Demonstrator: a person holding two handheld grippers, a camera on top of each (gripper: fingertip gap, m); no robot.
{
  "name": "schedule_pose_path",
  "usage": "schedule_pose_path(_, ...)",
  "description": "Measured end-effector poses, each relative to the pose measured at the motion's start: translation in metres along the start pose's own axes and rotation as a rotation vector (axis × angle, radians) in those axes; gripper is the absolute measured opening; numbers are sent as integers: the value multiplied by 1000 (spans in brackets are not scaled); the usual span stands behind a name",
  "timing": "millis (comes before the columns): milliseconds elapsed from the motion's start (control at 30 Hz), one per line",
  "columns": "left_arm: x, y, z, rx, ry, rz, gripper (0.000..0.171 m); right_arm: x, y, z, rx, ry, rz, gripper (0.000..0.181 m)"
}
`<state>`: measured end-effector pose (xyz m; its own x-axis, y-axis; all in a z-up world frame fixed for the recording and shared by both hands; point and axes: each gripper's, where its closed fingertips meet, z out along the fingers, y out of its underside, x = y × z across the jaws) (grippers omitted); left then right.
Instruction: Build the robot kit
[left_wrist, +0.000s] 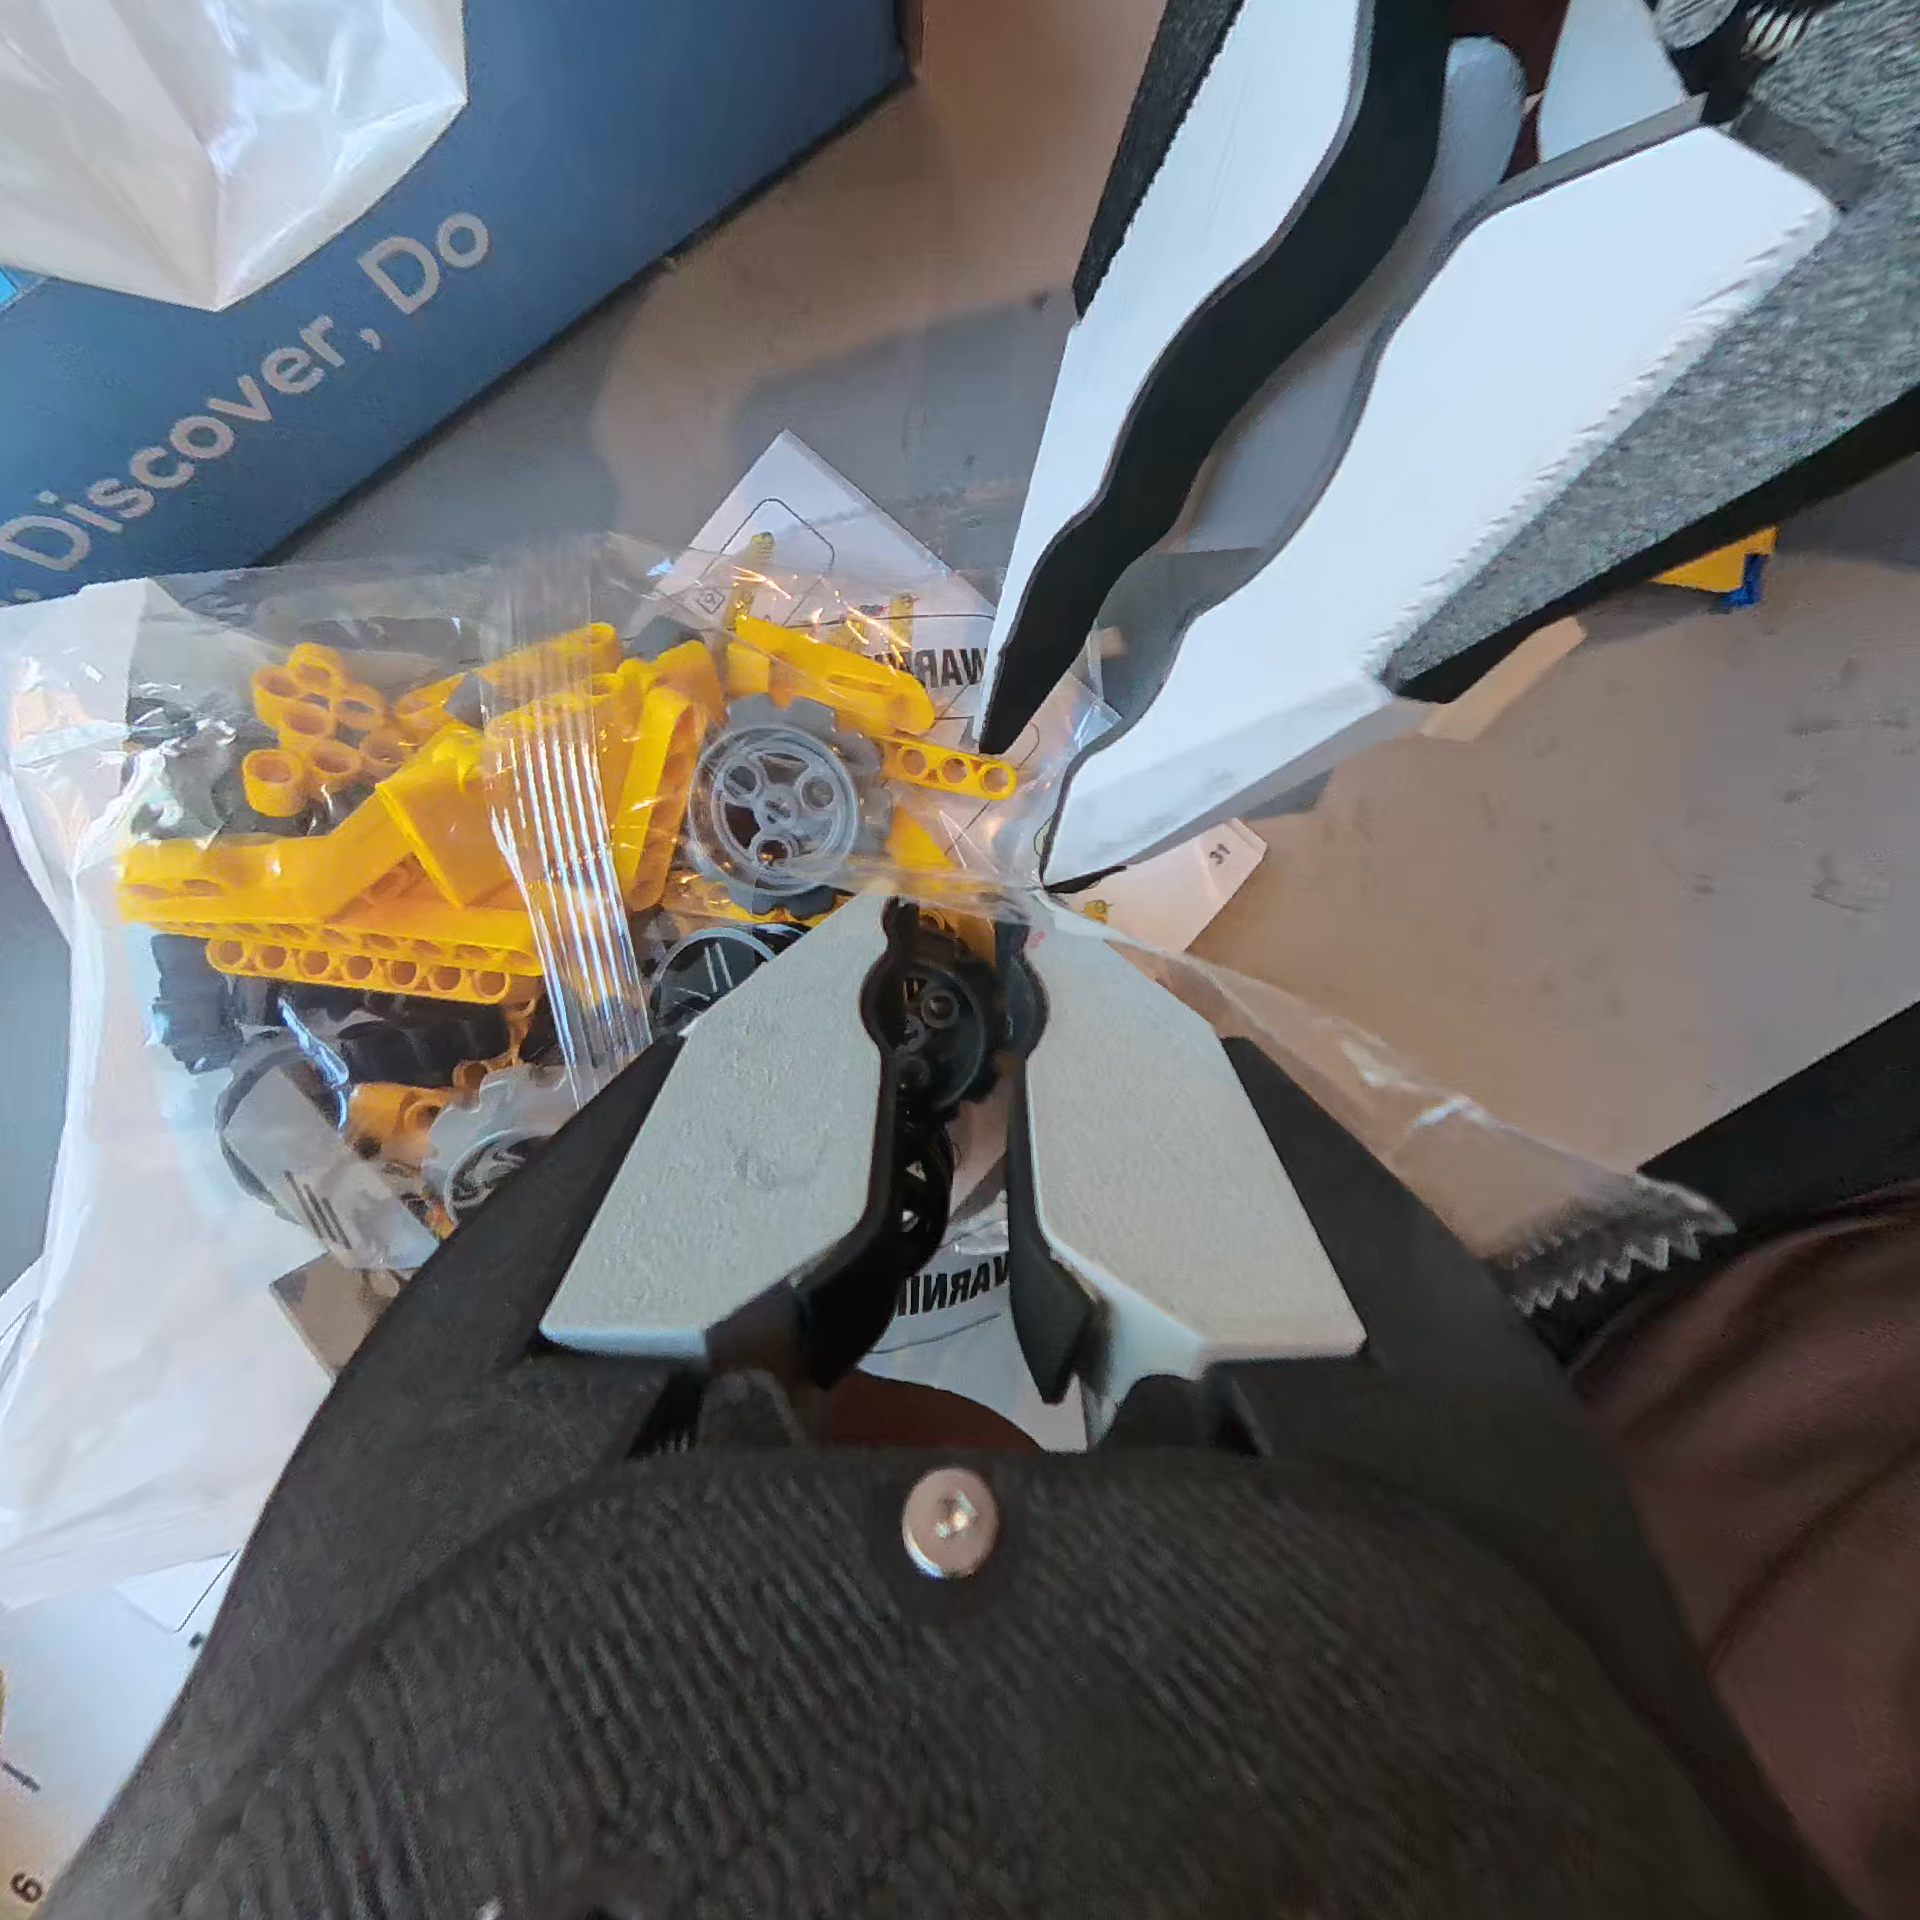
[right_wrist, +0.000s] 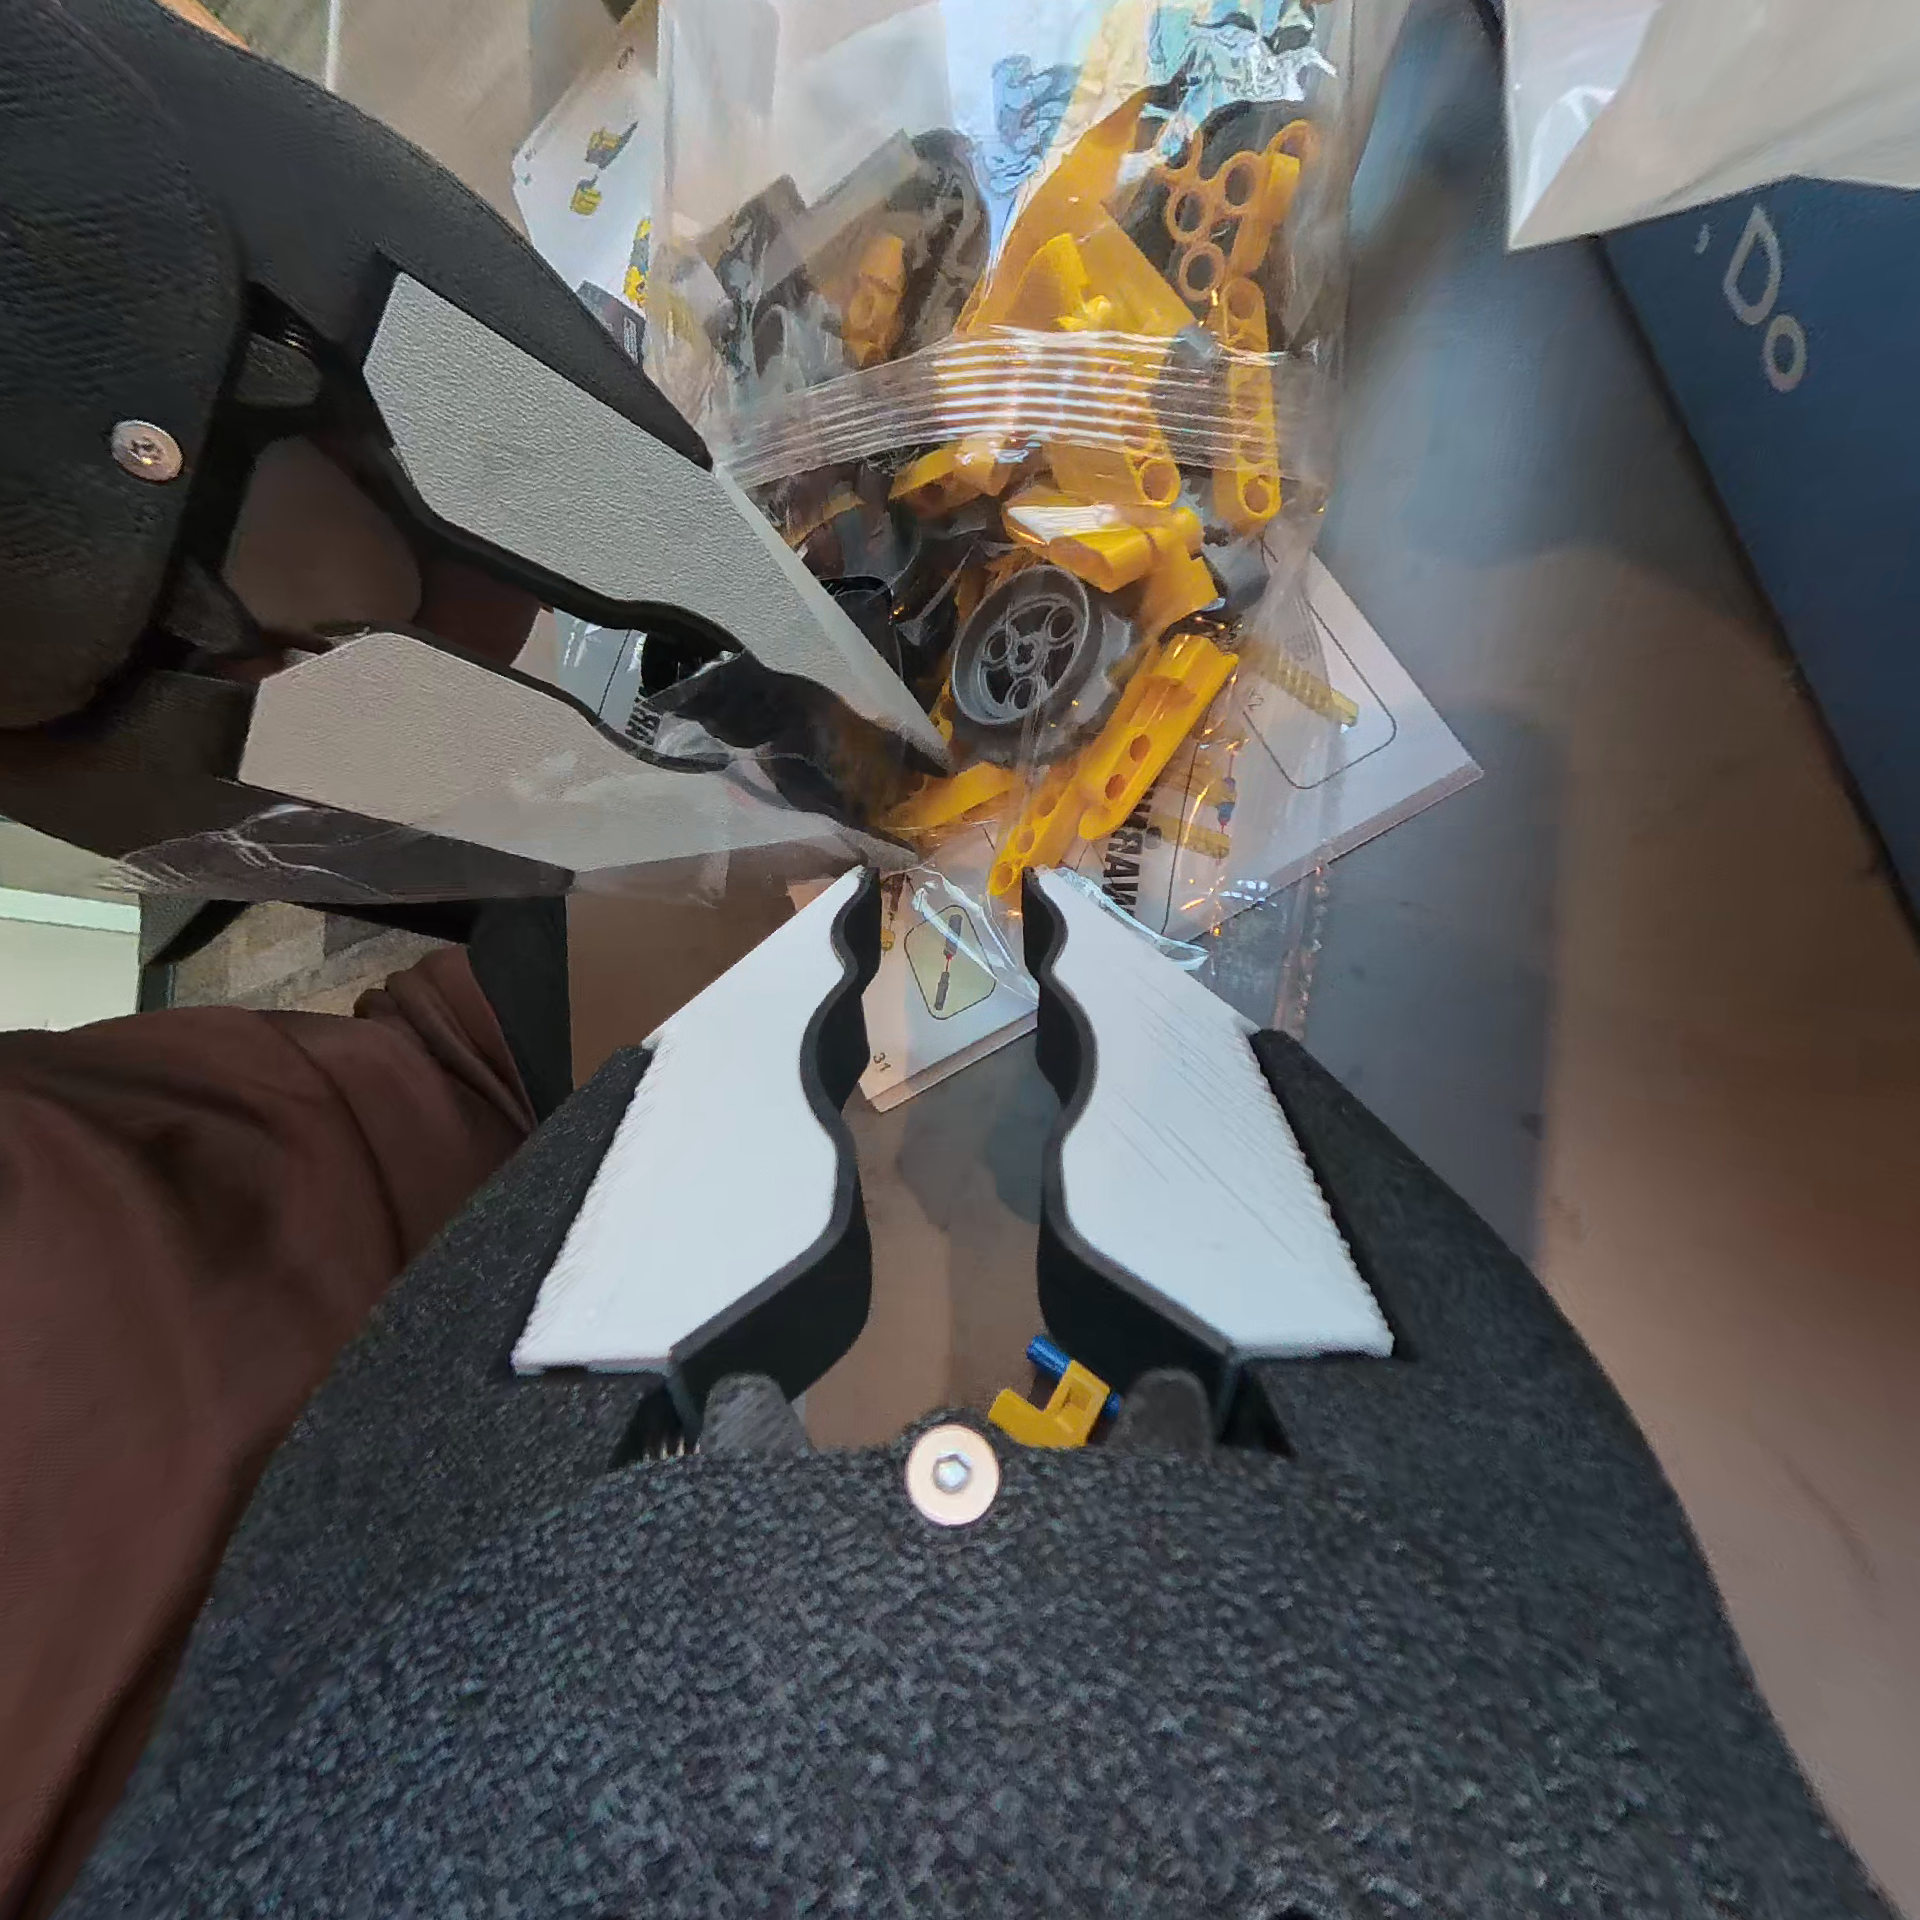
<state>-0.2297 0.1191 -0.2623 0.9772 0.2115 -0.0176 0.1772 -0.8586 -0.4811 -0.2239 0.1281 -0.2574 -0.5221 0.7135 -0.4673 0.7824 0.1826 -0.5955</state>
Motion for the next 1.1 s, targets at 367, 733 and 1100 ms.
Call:
schedule_pose_path(367, -14, 6, 3, -60, -134, 139, 16, -4, -6, -5, 16, 14, -5, 32)
schedule_pose_path(733, -16, 9, -8, -34, -161, 195, 4, 10, -23, -41, 126, 64, 26, 32)
schedule_pose_path(1100, -15, -11, -42, 25, -282, 381, 4, 15, -24, -51, 131, 112, 3, 33)
